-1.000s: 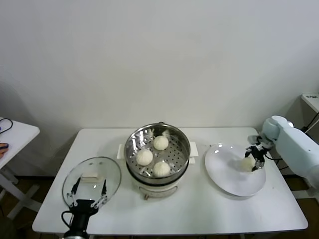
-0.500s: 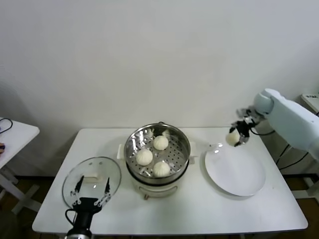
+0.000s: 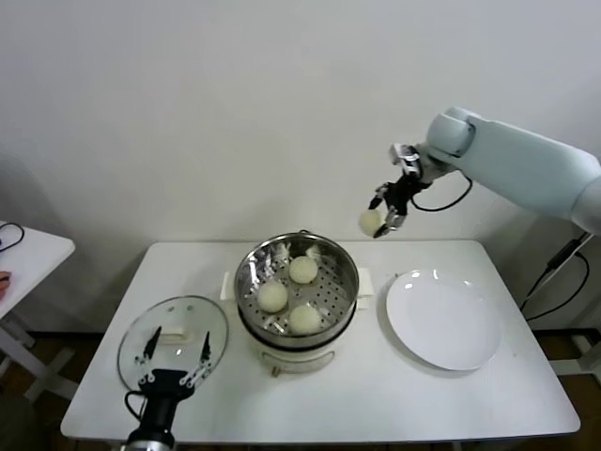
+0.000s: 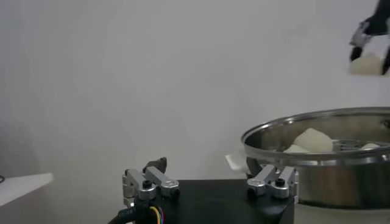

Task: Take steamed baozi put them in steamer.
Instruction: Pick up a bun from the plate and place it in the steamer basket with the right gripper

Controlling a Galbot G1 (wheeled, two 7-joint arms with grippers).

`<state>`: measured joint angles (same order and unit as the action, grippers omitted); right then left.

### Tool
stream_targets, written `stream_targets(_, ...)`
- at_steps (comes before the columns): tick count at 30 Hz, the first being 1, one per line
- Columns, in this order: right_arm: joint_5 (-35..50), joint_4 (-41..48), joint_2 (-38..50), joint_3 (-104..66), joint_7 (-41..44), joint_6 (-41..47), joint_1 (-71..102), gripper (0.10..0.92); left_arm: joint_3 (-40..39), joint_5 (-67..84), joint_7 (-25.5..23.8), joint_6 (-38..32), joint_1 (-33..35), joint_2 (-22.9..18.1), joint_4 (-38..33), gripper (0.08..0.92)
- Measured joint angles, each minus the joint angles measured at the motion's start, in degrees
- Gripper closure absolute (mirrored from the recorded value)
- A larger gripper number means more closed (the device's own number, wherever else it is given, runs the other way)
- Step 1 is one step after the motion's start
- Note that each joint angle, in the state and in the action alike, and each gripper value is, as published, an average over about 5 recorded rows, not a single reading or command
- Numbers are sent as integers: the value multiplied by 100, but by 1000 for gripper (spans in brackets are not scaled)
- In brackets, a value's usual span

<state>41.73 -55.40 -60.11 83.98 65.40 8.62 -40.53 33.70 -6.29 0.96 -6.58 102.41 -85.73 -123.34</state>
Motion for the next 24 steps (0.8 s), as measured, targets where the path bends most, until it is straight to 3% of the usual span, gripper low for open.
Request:
stream_targets(10,901,-516,-523,683,-331,330,-196,313,-79,-1,-3,29,-50,66,22,177)
stream_targets(24,1181,-551,-1009,1035,-495,458,146,313,-81,14,-5,54,-105,102,112,177)
